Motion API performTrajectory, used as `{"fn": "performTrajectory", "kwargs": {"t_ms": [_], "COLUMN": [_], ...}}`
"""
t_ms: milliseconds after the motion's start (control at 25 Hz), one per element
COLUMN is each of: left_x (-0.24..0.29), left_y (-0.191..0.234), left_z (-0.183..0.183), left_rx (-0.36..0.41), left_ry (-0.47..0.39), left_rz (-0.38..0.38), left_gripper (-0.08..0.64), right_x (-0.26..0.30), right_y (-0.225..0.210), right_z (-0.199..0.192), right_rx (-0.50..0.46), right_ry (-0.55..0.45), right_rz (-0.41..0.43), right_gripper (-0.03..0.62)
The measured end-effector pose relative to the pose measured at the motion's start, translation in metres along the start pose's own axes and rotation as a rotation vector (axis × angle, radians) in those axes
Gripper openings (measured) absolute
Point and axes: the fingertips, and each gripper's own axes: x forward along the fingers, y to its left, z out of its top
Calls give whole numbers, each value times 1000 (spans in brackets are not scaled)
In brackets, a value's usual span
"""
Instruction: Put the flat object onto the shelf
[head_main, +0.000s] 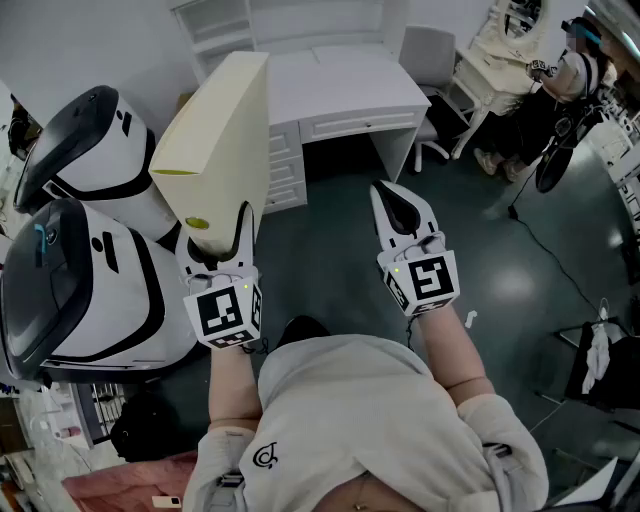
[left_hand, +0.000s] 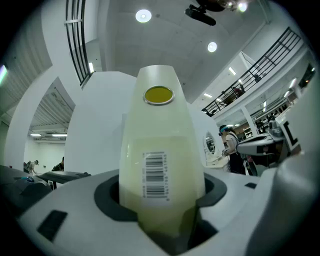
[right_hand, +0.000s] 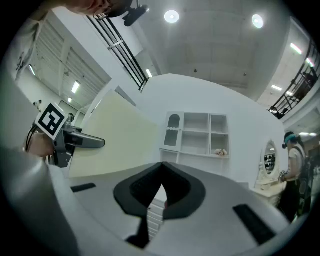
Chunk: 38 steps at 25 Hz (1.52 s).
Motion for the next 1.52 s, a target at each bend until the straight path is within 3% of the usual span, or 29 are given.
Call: {"fn": "performTrajectory", "kwargs": {"t_ms": [400, 640, 880, 1160, 1520], "left_x": [11, 19, 46, 116, 249], "left_y": [-7, -9, -8, 2, 48], "left_z": [-6, -10, -20, -35, -35], "left_rx": [-2, -4, -3, -4, -36], "left_ry": [9, 22, 30, 14, -4], "left_rz": [-22, -31, -59, -96, -134], "left_gripper": [299, 302, 304, 302, 302], "right_x": [5, 7, 19, 73, 203], "right_y": [-7, -20, -30, -70, -106], "right_z": [-6, -24, -40, -61, -67], "right_rx": [20, 122, 141, 155, 112], "right_ry": [2, 44, 71, 90, 116], "right_rz": [-1, -47, -69, -131, -147], "right_gripper": [6, 6, 6, 8, 8]}}
